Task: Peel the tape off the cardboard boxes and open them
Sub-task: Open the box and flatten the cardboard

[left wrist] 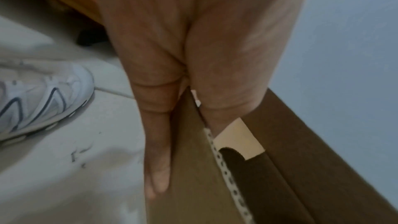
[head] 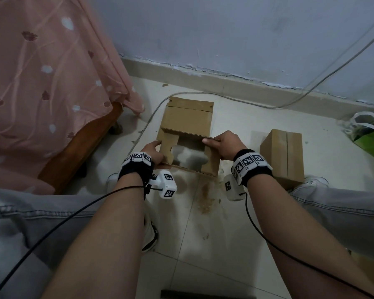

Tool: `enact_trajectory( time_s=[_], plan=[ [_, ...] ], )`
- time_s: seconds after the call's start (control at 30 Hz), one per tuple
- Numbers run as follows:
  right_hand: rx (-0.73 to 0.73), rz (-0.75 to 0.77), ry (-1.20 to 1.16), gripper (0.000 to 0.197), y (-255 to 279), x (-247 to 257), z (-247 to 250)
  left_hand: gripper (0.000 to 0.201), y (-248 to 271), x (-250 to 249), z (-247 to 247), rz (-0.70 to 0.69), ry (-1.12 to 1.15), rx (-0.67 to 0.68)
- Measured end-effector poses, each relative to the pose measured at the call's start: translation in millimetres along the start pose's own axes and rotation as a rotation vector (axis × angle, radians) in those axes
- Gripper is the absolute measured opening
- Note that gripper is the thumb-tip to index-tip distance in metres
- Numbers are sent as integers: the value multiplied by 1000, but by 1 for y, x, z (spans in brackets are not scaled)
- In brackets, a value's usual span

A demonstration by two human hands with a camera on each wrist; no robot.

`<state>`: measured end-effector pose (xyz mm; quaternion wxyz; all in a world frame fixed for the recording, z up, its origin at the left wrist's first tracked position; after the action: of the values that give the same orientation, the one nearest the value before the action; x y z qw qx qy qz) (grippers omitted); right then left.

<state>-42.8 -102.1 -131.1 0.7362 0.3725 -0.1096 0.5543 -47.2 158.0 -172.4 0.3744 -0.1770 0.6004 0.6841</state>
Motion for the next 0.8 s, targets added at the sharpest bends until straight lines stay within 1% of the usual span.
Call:
enact_trajectory(
  time_s=[0.07, 0.13, 0.17, 0.27, 0.3, 0.33, 0.4, 0.47, 0.5, 0.53, 0.57, 0.6, 0.63, 0.7, 0.8],
  plan=[
    [-18, 12, -43, 60, -1, 3, 2, 77, -3, -6, 1, -15, -179, -2],
    [-43, 34, -86, 59, 2, 9, 6, 78, -5, -12, -1, -38, -378, -36],
    [-62, 47, -103, 59, 4, 12, 8, 83, -6, -13, -2, -45, -438, -65],
    [-106, 89, -119, 56, 9, 21, 10, 107, -14, -11, 2, -19, -563, -200],
    [-119, 98, -113, 56, 10, 25, 10, 106, -15, -10, 7, -7, -593, -256],
    [-136, 95, -98, 58, 11, 27, 10, 98, -13, -12, 11, -7, -609, -310],
    [-190, 74, -39, 60, 14, 30, 12, 69, -8, -18, 17, -41, -647, -371],
    [-226, 53, 1, 57, 16, 30, 11, 39, -7, -21, 17, -80, -712, -380],
    [-236, 45, 0, 59, 18, 30, 11, 28, -5, -21, 17, -83, -741, -371],
    [-237, 30, -4, 67, 19, 30, 9, 20, -4, -18, 16, -69, -781, -346],
    [-216, 1, -4, 79, 20, 30, 6, 16, -5, -16, 13, -71, -829, -313],
    [-170, -45, 12, 87, 21, 29, 0, 16, -6, -14, 11, -59, -865, -282],
    [-114, -101, 47, 91, 21, 27, -7, 18, -8, -11, 10, -50, -874, -270],
    [-33, -207, 97, 89, 22, 20, -19, 19, -9, -13, 7, -53, -856, -257],
    [-7, -271, 135, 80, 23, 12, -25, 23, -6, -27, -2, -130, -869, -250]
  ],
)
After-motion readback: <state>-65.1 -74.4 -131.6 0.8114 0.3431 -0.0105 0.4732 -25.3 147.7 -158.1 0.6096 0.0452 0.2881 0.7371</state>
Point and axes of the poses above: each hand's wrist, its own y-axis away from the middle knuckle, its own z-axis out of the back of the hand, x = y × z, the point moved 10 cm from there along -y, towards the middle knuckle, and after that the axes turned 5 degrees about y, right-handed, at the moved point
